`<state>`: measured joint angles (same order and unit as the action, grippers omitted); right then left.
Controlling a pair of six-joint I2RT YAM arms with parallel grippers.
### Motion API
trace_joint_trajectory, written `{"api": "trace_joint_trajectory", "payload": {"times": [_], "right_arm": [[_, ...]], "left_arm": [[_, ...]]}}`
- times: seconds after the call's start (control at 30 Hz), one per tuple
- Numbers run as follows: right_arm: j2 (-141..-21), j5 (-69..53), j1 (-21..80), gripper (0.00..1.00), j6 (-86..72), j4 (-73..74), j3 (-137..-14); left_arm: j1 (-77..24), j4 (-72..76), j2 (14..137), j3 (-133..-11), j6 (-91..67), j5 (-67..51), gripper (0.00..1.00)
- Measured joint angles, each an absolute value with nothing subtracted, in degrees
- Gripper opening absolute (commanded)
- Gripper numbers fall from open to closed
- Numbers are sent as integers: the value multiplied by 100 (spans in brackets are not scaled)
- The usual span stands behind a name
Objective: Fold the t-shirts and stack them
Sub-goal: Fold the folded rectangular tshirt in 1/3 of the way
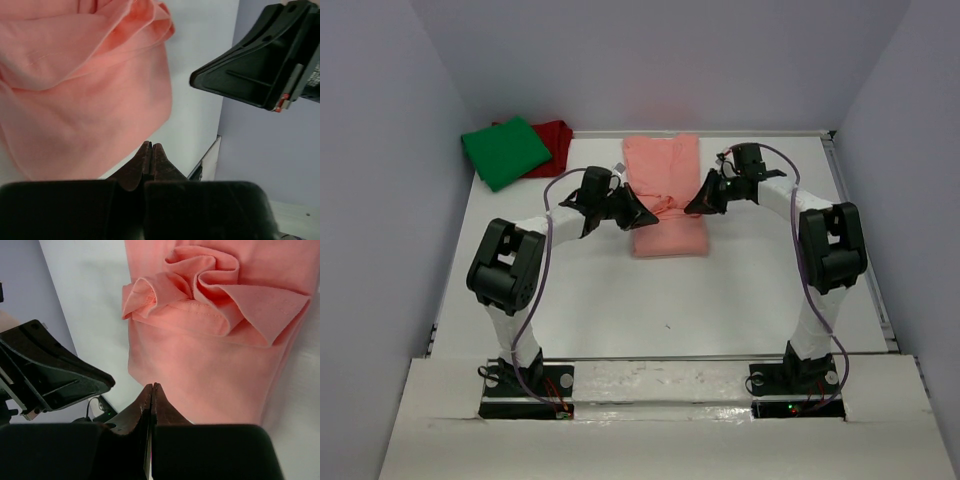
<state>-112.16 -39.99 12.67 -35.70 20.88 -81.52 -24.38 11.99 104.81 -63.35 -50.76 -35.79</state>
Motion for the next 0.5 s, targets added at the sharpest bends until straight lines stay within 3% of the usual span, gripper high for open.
{"api": "trace_joint_trajectory", "payload": {"times": [0.5], "right_arm": [[-11402,-4248,1411,0,-3793,1522,-7636]], "left_arm": [[-2884,1905,10842,-6379,-5457,-3719,0]]}}
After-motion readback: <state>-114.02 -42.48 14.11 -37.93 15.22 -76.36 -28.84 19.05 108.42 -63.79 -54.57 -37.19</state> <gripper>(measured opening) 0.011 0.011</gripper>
